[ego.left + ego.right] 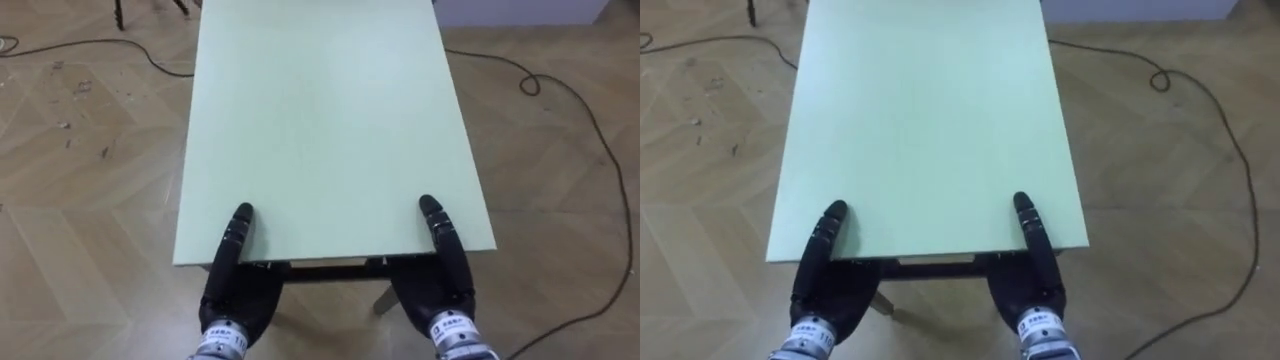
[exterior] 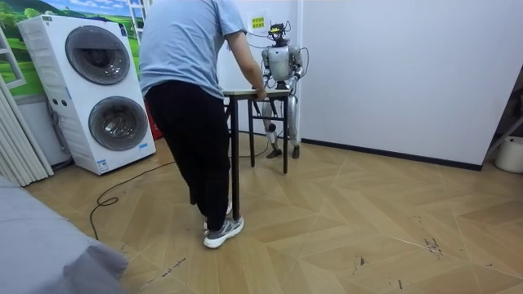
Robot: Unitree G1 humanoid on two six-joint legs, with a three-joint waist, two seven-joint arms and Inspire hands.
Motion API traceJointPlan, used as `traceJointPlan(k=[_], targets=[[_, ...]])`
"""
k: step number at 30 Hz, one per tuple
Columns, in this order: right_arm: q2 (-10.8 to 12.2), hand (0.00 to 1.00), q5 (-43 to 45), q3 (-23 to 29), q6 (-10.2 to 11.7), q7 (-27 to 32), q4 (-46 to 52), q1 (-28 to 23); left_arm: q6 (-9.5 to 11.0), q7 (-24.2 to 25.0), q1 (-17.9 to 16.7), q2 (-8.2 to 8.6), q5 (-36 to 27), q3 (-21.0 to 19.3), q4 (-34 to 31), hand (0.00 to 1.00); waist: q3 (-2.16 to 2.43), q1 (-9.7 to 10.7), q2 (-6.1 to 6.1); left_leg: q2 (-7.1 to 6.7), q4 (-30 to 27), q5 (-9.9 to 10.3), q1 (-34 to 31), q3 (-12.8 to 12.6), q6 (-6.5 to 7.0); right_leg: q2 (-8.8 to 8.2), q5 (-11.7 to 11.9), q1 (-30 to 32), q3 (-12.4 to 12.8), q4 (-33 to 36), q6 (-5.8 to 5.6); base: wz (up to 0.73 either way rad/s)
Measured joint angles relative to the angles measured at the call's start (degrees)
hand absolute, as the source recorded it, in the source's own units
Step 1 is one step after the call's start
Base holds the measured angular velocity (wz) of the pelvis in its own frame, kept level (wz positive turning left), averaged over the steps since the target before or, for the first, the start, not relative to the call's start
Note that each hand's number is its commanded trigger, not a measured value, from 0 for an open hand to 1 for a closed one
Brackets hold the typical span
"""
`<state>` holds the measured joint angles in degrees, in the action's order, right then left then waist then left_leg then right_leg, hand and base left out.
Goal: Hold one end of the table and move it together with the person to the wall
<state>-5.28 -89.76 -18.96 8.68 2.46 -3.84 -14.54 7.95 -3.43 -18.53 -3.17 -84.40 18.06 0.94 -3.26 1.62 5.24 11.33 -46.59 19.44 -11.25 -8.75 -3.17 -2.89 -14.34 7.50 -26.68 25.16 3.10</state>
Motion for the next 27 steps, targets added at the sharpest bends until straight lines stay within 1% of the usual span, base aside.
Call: traceJointPlan(k=[1, 2, 3, 4, 5, 6, 7, 8, 9, 10, 11, 12, 13, 14, 15, 16, 17, 18, 19, 20, 21, 22, 23, 24, 25, 26, 27], targets=[[-0.2, 1.0, 0.0, 0.0, 0.1, -0.3, 0.2, -0.8, -0.4, -0.1, 0.0, 0.01, 0.0, 0.1, 0.3, 1.0, 0.36, 0.9, -0.59, -2.83, 6.3, 0.0, 2.3, 1.2, -0.06, -0.48, 1.1, 1.8, 3.2, 1.4, 1.74, 0.41], [-0.6, 1.0, 0.0, 0.0, 0.6, -0.6, 1.0, -1.5, -0.4, -0.1, 0.0, -0.07, 0.0, 0.7, 0.1, 1.0, 1.09, 1.4, -0.36, -5.2, 15.0, -0.1, 4.8, 2.7, -0.24, 1.01, 2.9, 3.3, 7.0, -0.8, 2.76, 0.41], [-0.7, 1.0, 0.0, 0.0, 0.7, -0.8, 1.4, -1.6, -0.3, -0.1, 0.1, -0.18, 0.0, 0.8, -0.2, 1.0, 1.59, 1.7, -0.34, -6.26, 18.8, -0.3, 5.6, 3.6, -0.57, 1.38, 3.6, 3.9, 7.5, -2.6, 2.58, 0.15], [-1.4, 1.0, 0.0, 0.0, 1.3, -0.9, 2.5, -1.0, -0.3, -0.1, 1.0, 0.28, 0.0, 0.7, -0.4, 1.0, 1.43, 1.6, 0.01, -6.88, 21.5, 0.2, 5.8, 3.7, -0.64, -0.14, 4.9, 4.4, 6.2, -4.8, 0.58, -0.15], [-2.0, 1.0, -0.1, -0.1, 1.2, -0.4, 2.2, -0.4, -0.4, -0.2, 1.3, 0.62, -0.2, 0.7, 0.0, 1.0, 1.35, 1.1, 0.6, -5.4, 20.3, 1.2, 5.8, 1.8, -0.22, -0.31, 4.9, 4.8, 5.8, -3.7, 0.49, -0.12], [-2.0, 1.0, -0.3, 0.0, 1.2, -0.1, 2.0, -0.4, -0.5, -0.2, 1.4, 0.64, -0.5, 0.8, 0.3, 1.0, 1.33, 1.2, 0.83, -4.86, 21.0, 1.5, 6.3, 0.8, -0.3, -0.49, 4.9, 4.8, 5.6, -2.2, 0.5, 0.21], [-1.9, 1.0, -0.9, 0.3, 1.3, 0.3, 1.8, -1.0, -0.6, -1.1, 2.4, 0.57, -0.5, 1.4, 1.5, 1.0, 1.18, 1.9, 0.86, -4.87, 23.7, 1.2, 8.2, -1.2, 0.43, -1.87, 4.8, 5.8, 5.0, 3.1, 0.39, 0.77], [-1.7, 1.0, -1.1, 0.5, 1.4, 0.4, 1.7, -1.5, -0.2, -1.5, 3.4, -0.37, -1.4, 2.5, 2.3, 1.0, 0.89, 3.8, 0.24, -5.68, 25.8, 0.7, 10.0, -0.8, 1.74, -3.19, 3.9, 9.3, 5.9, 8.8, -1.28, 0.75], [-1.6, 1.0, -1.1, 0.5, 1.2, 0.4, 1.7, -1.5, 0.2, -1.5, 3.6, -1.01, -1.8, 3.1, 2.3, 1.0, 1.04, 4.4, -0.04, -6.24, 25.9, 0.7, 9.7, 0.4, 2.63, -2.59, 3.6, 10.8, 7.9, 7.5, -2.01, 0.35], [-1.3, 1.0, -1.0, 0.2, 0.9, 0.2, 1.7, -1.2, 1.1, -1.5, 3.8, -2.25, -3.4, 3.7, 2.0, 1.0, 1.19, 3.9, -0.39, -6.55, 25.1, 0.8, 8.4, 1.7, 2.75, -0.31, 5.7, 13.0, 11.6, 0.2, -1.78, 0.0], [-1.3, 1.0, -0.7, 0.0, 1.0, -0.2, 1.7, -1.1, 1.5, -1.5, 3.9, -2.22, -3.7, 3.6, 2.1, 1.0, 1.29, 4.2, -0.83, -7.91, 24.8, 1.0, 7.6, 2.5, 3.16, -0.35, 12.9, 14.3, 13.0, -5.3, -1.78, 0.06], [-1.5, 1.0, -0.7, -0.1, 1.4, -0.3, 1.6, -1.2, 1.5, -1.5, 4.0, -2.15, -3.7, 3.6, 2.4, 1.0, 1.31, 4.5, -1.21, -8.74, 24.7, 1.3, 7.6, 2.5, 3.58, -1.22, 15.9, 14.7, 12.6, -5.7, 1.29, 0.11], [-2.4, 1.0, -0.7, 0.1, 1.8, -0.7, 0.9, -1.0, 1.3, -1.5, 4.2, -0.94, -3.7, 3.7, 3.6, 1.0, 1.42, 4.2, -0.24, -8.83, 25.0, 1.5, 7.8, 1.7, 3.62, -1.64, 15.9, 14.5, 11.5, -5.5, 0.9, 0.0], [-2.8, 1.0, -0.7, 0.1, 1.8, -0.7, 0.7, -0.6, 1.2, -1.5, 4.2, -0.71, -3.7, 3.7, 3.7, 1.0, 1.3, 3.9, -0.13, -8.83, 25.0, 1.5, 7.4, 0.2, 3.59, -2.05, 15.9, 14.7, 10.7, -5.5, 1.23, -0.14], [-2.9, 1.0, -0.7, 0.0, 1.7, -0.7, 0.7, -0.7, 1.2, -1.5, 4.2, -0.72, -3.7, 3.7, 3.8, 1.0, 1.26, 3.7, -0.27, -8.96, 25.1, 1.4, 7.4, -0.5, 3.43, -2.12, 15.9, 14.7, 10.7, -5.5, 1.26, -0.07], [-2.6, 1.0, -0.7, -0.1, 1.7, -0.7, 0.6, -0.8, 1.2, -1.5, 4.2, -0.73, -3.7, 3.6, 4.1, 1.0, 1.22, 3.3, -0.77, -9.22, 25.0, 1.2, 7.6, -0.7, 3.34, -2.2, 16.0, 14.5, 10.8, -5.6, 1.4, 0.0], [-2.2, 1.0, -0.7, -0.2, 1.7, -0.7, 0.1, -0.8, 1.2, -1.5, 4.2, -0.87, -3.7, 3.5, 4.4, 1.0, 1.27, 3.1, -1.38, -9.48, 24.9, 1.1, 7.5, -0.6, 3.3, -2.17, 16.6, 14.5, 10.8, -6.0, 1.59, -0.05], [-2.2, 1.0, -0.7, -0.2, 1.8, -0.7, 0.0, -0.8, 1.2, -1.5, 4.2, -0.88, -3.7, 3.5, 4.5, 1.0, 1.28, 3.1, -1.62, -9.62, 24.8, 0.9, 7.4, -0.5, 3.38, -2.17, 17.2, 14.4, 10.9, -6.5, 1.62, -0.07], [-2.2, 1.0, -0.5, -0.2, 1.7, -0.7, 0.0, -0.8, 1.2, -1.5, 4.3, -0.9, -3.7, 3.5, 4.5, 1.0, 1.38, 3.1, -2.19, -9.94, 24.8, 0.5, 6.8, -0.6, 3.69, -2.22, 18.4, 14.4, 10.9, -7.7, 1.57, 0.0], [-2.3, 1.0, -0.4, 0.0, 1.7, -0.7, 0.1, -0.7, 1.2, -1.5, 4.4, -0.91, -3.7, 3.6, 4.5, 1.0, 1.45, 3.2, -2.71, -10.4, 24.7, 0.1, 6.3, -0.7, 4.22, -2.63, 19.7, 14.3, 11.1, -8.7, 1.42, 0.0], [-2.4, 1.0, -0.4, 0.0, 1.7, -0.7, 0.2, -0.6, 1.2, -1.5, 4.5, -0.87, -3.7, 3.6, 4.5, 1.0, 1.44, 3.4, -3.05, -10.8, 24.7, -0.1, 6.1, -0.7, 4.5, -2.97, 20.2, 14.3, 11.1, -9.1, 1.3, 0.05], [-2.5, 1.0, -0.4, 0.2, 1.7, -0.7, 0.2, -0.4, 1.2, -1.5, 4.8, -0.69, -3.7, 3.6, 4.6, 1.0, 1.46, 3.6, -3.63, -11.6, 24.9, -0.7, 5.6, -1.1, 5.27, -3.5, 21.8, 14.3, 11.3, -10.4, 0.87, 0.0], [-2.4, 1.0, -0.4, 0.2, 1.8, -0.6, 0.2, 0.0, 1.4, -1.5, 5.1, -0.59, -3.7, 3.7, 4.5, 1.0, 1.6, 3.6, -4.24, -11.95, 25.0, -1.4, 4.8, -1.9, 6.24, -3.92, 23.8, 14.4, 12.2, -12.1, 0.2, 0.0], [-2.4, 1.0, -0.4, 0.3, 1.8, -0.5, 0.2, 0.2, 1.5, -1.5, 5.2, -0.53, -3.7, 3.7, 4.5, 1.0, 1.56, 3.9, -4.44, -12.11, 25.1, -1.6, 4.5, -2.2, 6.65, -3.98, 24.6, 14.4, 12.5, -12.6, -0.54, 0.1], [-2.5, 1.0, -0.4, 0.3, 1.7, -0.3, 0.2, 0.1, 2.0, -1.5, 5.2, -0.51, -3.7, 4.1, 4.7, 1.0, 1.45, 4.5, -4.2, -11.39, 25.2, -2.1, 4.4, -4.6, 7.23, -4.87, 23.7, 14.6, 12.9, -9.9, -1.94, 0.49], [-2.3, 1.0, -0.7, 0.5, 2.0, -0.2, 0.2, -1.1, 2.0, -2.1, 5.2, -0.51, -3.7, 4.8, 4.8, 1.0, 1.39, 5.5, -4.08, -10.25, 26.0, -2.7, 5.3, -7.3, 7.25, -6.72, 16.5, 14.5, 12.4, -0.7, -4.02, 0.64], [-2.2, 1.0, -1.3, 0.5, 2.1, -0.2, 0.3, -1.6, 2.0, -2.2, 5.2, -0.83, -3.7, 5.2, 4.8, 1.0, 1.47, 5.9, -4.31, -10.09, 26.9, -3.3, 5.8, -8.4, 7.28, -7.48, 13.0, 14.0, 12.3, 3.8, -4.58, 0.67]])
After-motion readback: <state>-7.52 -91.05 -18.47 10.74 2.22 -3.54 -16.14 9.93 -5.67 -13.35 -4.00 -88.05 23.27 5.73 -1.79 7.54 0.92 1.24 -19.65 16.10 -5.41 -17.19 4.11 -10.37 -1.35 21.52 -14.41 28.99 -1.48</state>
